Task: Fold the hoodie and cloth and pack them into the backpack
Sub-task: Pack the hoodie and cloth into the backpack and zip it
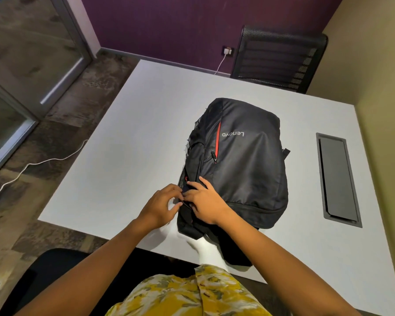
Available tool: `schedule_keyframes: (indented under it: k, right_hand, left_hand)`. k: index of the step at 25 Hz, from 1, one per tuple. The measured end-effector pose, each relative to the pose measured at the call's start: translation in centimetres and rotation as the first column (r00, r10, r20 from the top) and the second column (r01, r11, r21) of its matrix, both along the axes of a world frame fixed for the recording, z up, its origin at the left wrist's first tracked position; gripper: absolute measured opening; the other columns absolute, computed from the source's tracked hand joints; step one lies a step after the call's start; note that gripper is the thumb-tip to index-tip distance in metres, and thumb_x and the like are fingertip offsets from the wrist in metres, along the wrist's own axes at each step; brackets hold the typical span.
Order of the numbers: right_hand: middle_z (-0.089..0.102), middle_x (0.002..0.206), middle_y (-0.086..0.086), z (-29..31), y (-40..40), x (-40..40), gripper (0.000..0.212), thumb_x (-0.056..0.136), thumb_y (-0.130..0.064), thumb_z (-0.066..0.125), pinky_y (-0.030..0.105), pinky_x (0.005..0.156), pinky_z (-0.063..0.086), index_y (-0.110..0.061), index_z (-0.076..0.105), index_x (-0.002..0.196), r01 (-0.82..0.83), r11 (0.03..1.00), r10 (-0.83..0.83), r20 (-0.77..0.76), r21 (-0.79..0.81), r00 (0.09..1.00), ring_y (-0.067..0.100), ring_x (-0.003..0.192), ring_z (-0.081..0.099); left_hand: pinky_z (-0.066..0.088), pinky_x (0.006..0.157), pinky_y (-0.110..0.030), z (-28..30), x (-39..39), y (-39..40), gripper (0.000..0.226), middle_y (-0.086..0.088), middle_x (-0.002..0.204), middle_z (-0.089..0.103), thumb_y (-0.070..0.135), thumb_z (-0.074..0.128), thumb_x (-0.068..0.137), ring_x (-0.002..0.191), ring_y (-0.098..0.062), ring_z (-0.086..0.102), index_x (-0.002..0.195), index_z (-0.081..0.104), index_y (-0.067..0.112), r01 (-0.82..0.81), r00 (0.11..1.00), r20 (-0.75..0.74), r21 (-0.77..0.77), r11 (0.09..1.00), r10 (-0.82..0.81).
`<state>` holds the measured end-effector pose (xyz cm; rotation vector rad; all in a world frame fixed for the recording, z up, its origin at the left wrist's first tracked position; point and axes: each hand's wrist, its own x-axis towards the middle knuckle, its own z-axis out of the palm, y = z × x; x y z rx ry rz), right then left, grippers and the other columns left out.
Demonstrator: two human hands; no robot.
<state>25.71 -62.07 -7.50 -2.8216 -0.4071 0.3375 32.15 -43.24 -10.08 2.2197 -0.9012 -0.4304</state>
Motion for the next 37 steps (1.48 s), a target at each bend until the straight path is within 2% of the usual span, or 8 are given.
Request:
schedule_keyframes:
  k: [4, 7, 10, 14, 19, 23, 29, 37]
  right_hand:
    - [0.072, 0.116, -0.005, 2.5, -3.6, -1.8, 0.031, 0.088, 0.001, 0.061, 0.041, 0.105, 0.043, -0.016, 0.074, 0.111, 0.214, 0.824, -0.415, 0.301, 0.524, 0.859, 0.017, 0.119, 0.061]
    - [0.070, 0.112, -0.003, 3.3, -7.4, -5.0, 0.031, 0.085, 0.004, 0.066, 0.032, 0.101, 0.043, -0.014, 0.071, 0.109, 0.508, 0.571, -0.819, 0.400, 0.646, 0.411, 0.018, 0.109, 0.062]
    - [0.055, 0.137, 0.001, 1.8, -10.4, -8.7, 0.039, 0.094, -0.014, 0.062, 0.042, 0.113, 0.033, -0.020, 0.056, 0.133, 0.732, 0.117, -0.990, 0.141, 0.671, 0.029, 0.021, 0.129, 0.048]
    - [0.042, 0.152, 0.001, -0.5, -9.2, -10.1, 0.049, 0.105, -0.026, 0.045, 0.041, 0.118, 0.033, -0.018, 0.035, 0.152, 0.710, 0.108, -0.979, -0.052, 0.696, 0.199, 0.012, 0.138, 0.040]
    - [0.017, 0.166, -0.004, -0.7, -7.1, -9.6, 0.061, 0.107, -0.041, 0.034, 0.035, 0.126, 0.014, -0.020, 0.013, 0.160, 0.789, 0.217, -0.942, -0.090, 0.574, 0.324, 0.009, 0.152, 0.017]
    - [0.027, 0.163, -0.008, -1.0, -9.0, -10.9, 0.055, 0.106, -0.044, 0.035, 0.029, 0.125, 0.013, -0.024, 0.029, 0.157, 0.752, 0.312, -0.872, -0.139, 0.581, 0.469, 0.005, 0.151, 0.019]
    - [0.067, 0.118, 0.004, -4.1, -16.9, -12.4, 0.024, 0.100, -0.006, 0.050, 0.041, 0.100, 0.051, -0.010, 0.066, 0.117, 0.708, -0.041, -0.968, -0.203, 0.705, 0.145, 0.015, 0.110, 0.063]
    - [0.069, 0.103, 0.010, -6.2, -20.3, -6.7, 0.019, 0.097, -0.007, 0.056, 0.022, 0.081, 0.047, -0.003, 0.067, 0.112, 0.788, -0.017, -0.893, -0.363, 0.615, 0.265, 0.018, 0.090, 0.062]
  left_hand:
    - [0.055, 0.081, -0.030, 0.8, 0.5, -1.1, 0.026, 0.016, 0.112, 0.053, 0.019, 0.067, 0.089, 0.099, -0.006, 0.058, 0.110, 0.055, 0.029, -0.147, 0.986, -0.095, -0.075, 0.986, 0.139]
    - [0.050, 0.094, -0.040, 2.3, 1.6, -3.1, 0.029, 0.012, 0.117, 0.052, 0.019, 0.066, 0.089, 0.105, -0.012, 0.056, 0.116, 0.055, 0.025, -0.179, 0.984, -0.011, -0.123, 0.976, 0.179]
    - [0.040, 0.100, -0.036, 6.4, 1.9, -7.9, 0.033, 0.007, 0.121, 0.053, 0.021, 0.067, 0.087, 0.112, -0.016, 0.053, 0.118, 0.055, 0.021, -0.130, 0.979, 0.130, -0.176, 0.976, 0.154]
    - [0.025, 0.107, -0.034, 11.0, 0.7, -17.5, 0.050, 0.004, 0.136, 0.049, 0.038, 0.064, 0.087, 0.127, -0.016, 0.045, 0.132, 0.050, 0.020, 0.095, 0.962, 0.269, -0.152, 0.984, -0.051]
    - [-0.007, 0.112, -0.073, 9.1, -0.3, -26.8, 0.088, 0.003, 0.168, 0.000, 0.074, 0.042, 0.087, 0.153, -0.031, -0.013, 0.158, 0.014, 0.032, 0.231, 0.849, 0.387, 0.341, 0.911, -0.360]
    - [-0.010, 0.104, -0.081, 5.4, 0.5, -26.9, 0.102, 0.001, 0.166, -0.018, 0.089, 0.028, 0.078, 0.149, -0.035, -0.025, 0.158, -0.007, 0.035, 0.162, 0.751, 0.456, 0.575, 0.802, -0.478]
    - [-0.017, 0.103, -0.080, 5.1, 1.6, -27.3, 0.106, 0.003, 0.167, -0.014, 0.095, 0.016, 0.073, 0.149, -0.031, -0.029, 0.157, -0.009, 0.036, 0.125, 0.699, 0.493, 0.629, 0.767, -0.518]
    - [-0.014, 0.100, -0.083, 7.2, 2.6, -29.5, 0.128, -0.003, 0.168, -0.009, 0.103, 0.036, 0.051, 0.147, -0.042, -0.029, 0.158, 0.002, 0.039, 0.109, 0.641, 0.503, 0.687, 0.719, -0.579]
